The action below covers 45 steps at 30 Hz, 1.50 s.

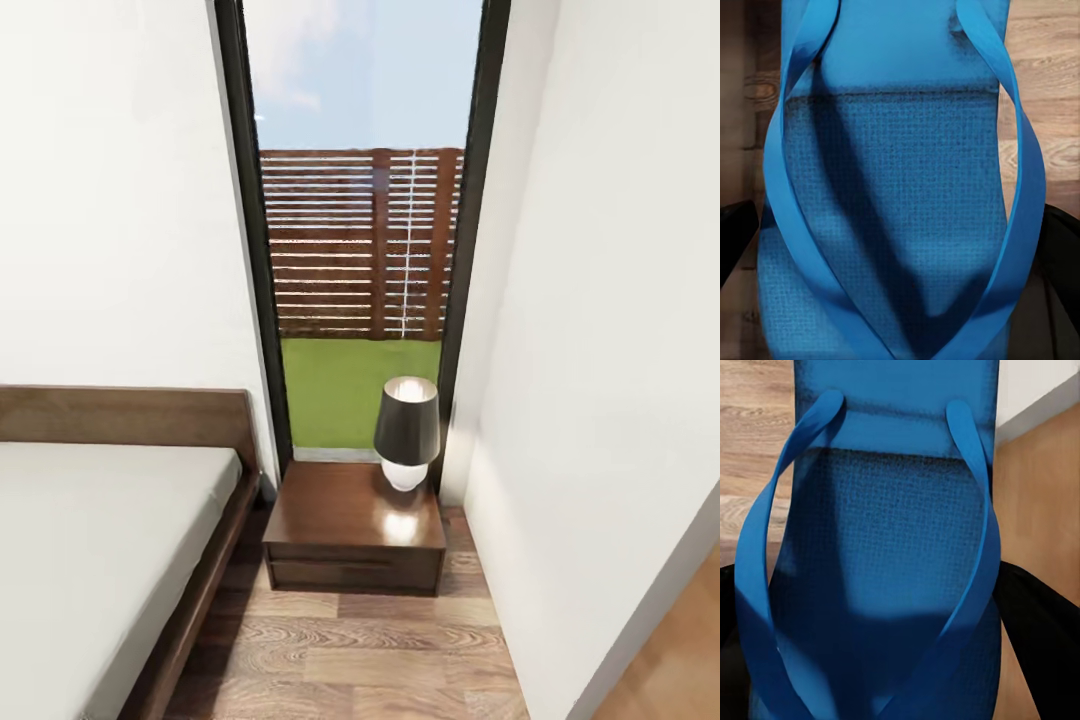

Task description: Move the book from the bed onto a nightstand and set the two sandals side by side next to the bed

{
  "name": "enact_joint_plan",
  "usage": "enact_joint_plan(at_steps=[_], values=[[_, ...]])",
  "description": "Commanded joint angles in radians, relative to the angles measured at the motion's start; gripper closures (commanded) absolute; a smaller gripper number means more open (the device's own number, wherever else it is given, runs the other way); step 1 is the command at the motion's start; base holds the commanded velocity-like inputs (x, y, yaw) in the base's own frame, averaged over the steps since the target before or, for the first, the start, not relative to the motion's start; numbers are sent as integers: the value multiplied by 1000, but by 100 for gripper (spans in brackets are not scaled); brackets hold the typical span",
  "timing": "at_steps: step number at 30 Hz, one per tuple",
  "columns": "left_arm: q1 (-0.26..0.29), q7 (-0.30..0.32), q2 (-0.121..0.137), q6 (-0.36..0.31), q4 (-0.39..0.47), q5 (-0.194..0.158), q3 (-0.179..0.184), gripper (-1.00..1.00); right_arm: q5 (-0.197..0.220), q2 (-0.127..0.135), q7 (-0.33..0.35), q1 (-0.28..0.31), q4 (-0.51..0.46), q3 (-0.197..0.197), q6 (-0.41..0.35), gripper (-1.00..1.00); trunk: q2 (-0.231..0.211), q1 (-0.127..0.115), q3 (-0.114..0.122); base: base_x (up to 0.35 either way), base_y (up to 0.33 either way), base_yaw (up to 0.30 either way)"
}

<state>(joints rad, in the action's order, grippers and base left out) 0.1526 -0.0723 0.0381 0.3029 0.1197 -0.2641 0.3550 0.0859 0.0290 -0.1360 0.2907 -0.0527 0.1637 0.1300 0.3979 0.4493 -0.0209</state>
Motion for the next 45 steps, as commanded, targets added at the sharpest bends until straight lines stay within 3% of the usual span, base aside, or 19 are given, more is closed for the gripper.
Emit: enact_joint_plan(at_steps=[1,22,45], values=[[1,-4,0,3,0,-6,9,100,11,0,-2,1,1,8,3,100,2,1,-2,77,0,85],[1,-6,-1,1,0,-3,11,100,11,-1,-2,1,1,8,3,100,2,1,-2,242,-55,32],[1,-6,-1,2,0,-1,14,100,11,-1,-2,1,2,8,3,100,2,1,-2,51,-53,268]])
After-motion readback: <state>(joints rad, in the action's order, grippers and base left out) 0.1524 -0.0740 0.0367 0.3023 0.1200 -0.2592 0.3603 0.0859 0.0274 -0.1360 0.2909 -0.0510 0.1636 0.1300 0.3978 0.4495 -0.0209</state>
